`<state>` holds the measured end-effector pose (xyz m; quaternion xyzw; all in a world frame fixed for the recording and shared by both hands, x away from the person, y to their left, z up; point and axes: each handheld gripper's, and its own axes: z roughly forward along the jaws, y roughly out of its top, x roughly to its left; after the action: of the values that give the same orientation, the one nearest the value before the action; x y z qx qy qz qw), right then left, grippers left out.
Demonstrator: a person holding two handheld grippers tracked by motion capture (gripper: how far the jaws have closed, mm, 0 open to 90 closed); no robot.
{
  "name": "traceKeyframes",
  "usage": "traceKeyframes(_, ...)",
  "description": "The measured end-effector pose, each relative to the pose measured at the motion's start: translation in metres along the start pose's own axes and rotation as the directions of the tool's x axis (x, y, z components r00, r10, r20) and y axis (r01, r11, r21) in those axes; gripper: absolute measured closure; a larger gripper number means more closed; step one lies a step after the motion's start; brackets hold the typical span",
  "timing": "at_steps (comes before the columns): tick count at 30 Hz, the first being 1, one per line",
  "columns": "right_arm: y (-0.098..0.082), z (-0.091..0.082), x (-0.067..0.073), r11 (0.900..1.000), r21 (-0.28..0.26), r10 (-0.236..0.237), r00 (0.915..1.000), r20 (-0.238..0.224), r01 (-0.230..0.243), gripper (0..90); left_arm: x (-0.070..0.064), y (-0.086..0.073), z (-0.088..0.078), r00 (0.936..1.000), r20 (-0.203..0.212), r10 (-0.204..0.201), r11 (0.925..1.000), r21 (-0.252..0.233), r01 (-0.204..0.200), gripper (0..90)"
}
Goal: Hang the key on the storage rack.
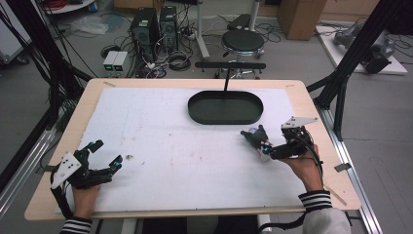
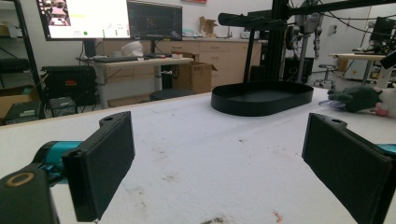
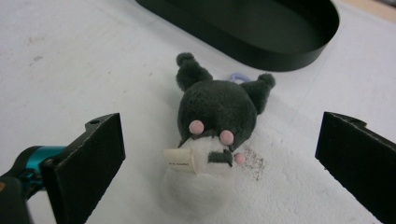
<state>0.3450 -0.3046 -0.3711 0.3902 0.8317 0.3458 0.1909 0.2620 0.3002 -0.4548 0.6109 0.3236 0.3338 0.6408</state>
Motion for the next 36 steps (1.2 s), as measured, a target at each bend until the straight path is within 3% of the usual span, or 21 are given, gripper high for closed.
traceKeyframes(8,0.003,0.008,-0.003,0.996,0.084,0.015,0.9999,0.004,-0.015,0.5,0.0,0.0,0.0,1.0,-0.003,-0.001,1.0,0.002,0.001,9.8)
traceKeyframes(10,0.002,0.012,-0.004,0.991,0.136,0.014,0.9999,0.009,-0.015,0.9,0.0,0.0,0.0,1.0,-0.002,-0.002,1.0,0.003,0.002,9.9)
traceKeyframes(17,0.001,0.023,0.0,0.975,0.223,0.016,0.9998,0.008,-0.017,0.9,0.0,0.0,0.001,1.0,-0.002,-0.002,1.0,0.005,0.002,9.8)
traceKeyframes(20,0.001,0.026,0.0,0.971,0.24,0.016,0.9999,0.003,-0.017,1.3,0.0,0.0,0.001,1.0,-0.003,-0.002,1.0,0.005,0.002,9.8)
traceKeyframes(21,0.0,0.028,0.0,0.966,0.258,0.027,0.9995,-0.018,-0.022,5.7,0.0,0.0,0.001,1.0,-0.003,-0.002,1.0,0.005,0.002,9.8)
traceKeyframes(29,-0.001,0.035,-0.002,0.955,0.292,0.049,0.9987,-0.015,-0.042,7.5,0.0,0.0,0.001,1.0,-0.004,0.0,0.9999,0.01,0.0,9.8)
traceKeyframes(30,-0.001,0.036,-0.003,0.952,0.301,0.055,0.9982,-0.025,-0.045,14.2,0.0,0.0,0.001,1.0,-0.004,0.0,0.9999,0.01,0.0,9.8)
traceKeyframes(36,-0.001,0.04,-0.001,0.946,0.322,0.064,0.9969,-0.046,-0.046,20.4,0.0,0.0,0.001,1.0,-0.006,0.002,0.9999,0.013,-0.002,9.9)
